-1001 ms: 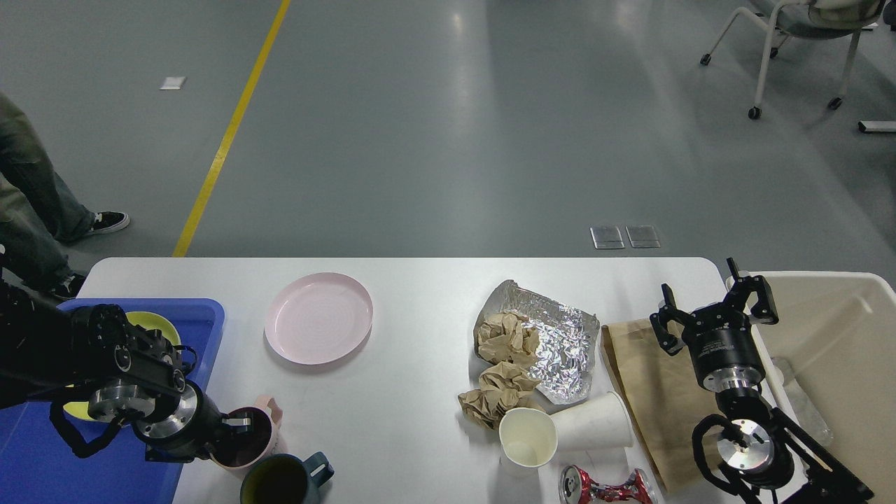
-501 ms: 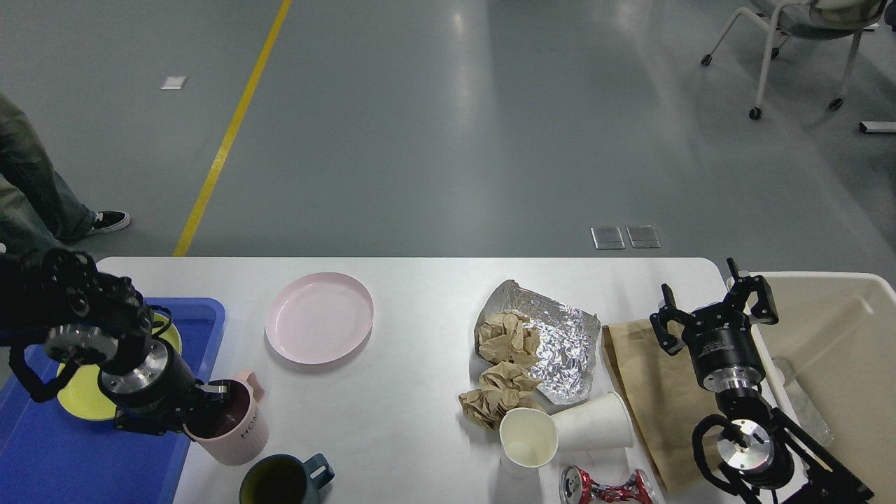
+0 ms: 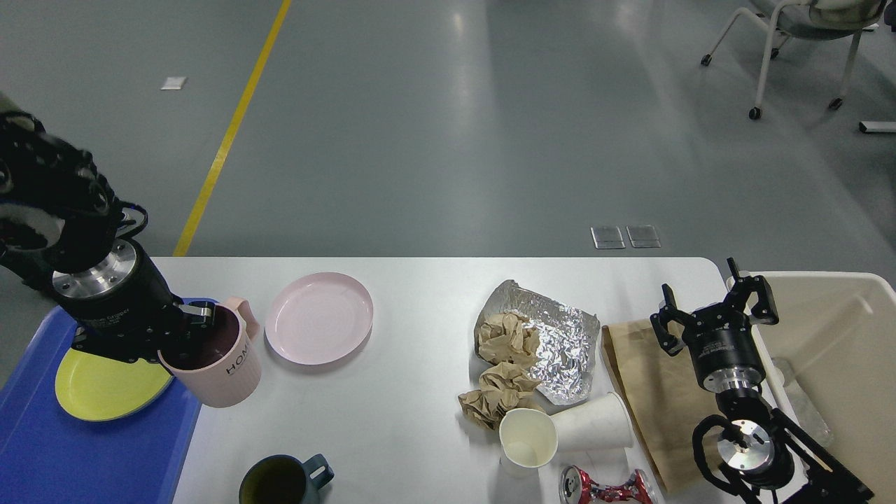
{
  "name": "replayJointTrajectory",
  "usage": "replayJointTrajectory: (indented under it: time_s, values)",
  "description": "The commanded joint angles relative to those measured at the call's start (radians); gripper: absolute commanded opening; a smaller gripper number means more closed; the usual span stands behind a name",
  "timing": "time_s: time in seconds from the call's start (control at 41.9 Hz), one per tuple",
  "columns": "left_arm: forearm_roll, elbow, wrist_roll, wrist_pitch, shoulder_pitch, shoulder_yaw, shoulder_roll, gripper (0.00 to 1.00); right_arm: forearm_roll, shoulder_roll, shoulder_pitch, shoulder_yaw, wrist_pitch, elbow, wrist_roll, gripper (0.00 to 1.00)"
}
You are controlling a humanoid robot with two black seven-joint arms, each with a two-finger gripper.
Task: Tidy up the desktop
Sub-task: 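Lift the pink mug and carry it to the blue tray corner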
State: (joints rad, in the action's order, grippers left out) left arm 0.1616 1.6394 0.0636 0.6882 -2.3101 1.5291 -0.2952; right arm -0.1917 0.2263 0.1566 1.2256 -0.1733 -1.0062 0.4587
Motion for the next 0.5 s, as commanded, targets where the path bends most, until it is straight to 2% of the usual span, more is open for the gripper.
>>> replayJointTrajectory:
  time_s: [0.0,0.095,0.143,0.31,0.477]
  values:
    - [0.033,0.051,-0.092,0.096,-0.156,0.043,0.096,0.0,0.0,0.001,0.0,0.0,0.0,0.0,0.0,1.0]
    - [0.036,0.056,-0.168,0.165,-0.206,0.071,0.142,0.0,0.0,0.001,0.001,0.0,0.0,0.0,0.0,1.0]
    - [0.036,0.056,-0.183,0.182,-0.21,0.074,0.151,0.0,0.0,0.001,0.0,0.0,0.0,0.0,0.0,1.0]
    - [0.036,0.053,-0.183,0.179,-0.2,0.081,0.143,0.0,0.0,0.001,0.0,0.0,0.0,0.0,0.0,1.0]
    - [0.029,0.037,-0.182,0.175,-0.2,0.144,0.119,0.0,0.0,0.001,0.0,0.0,0.0,-0.002,0.0,1.0]
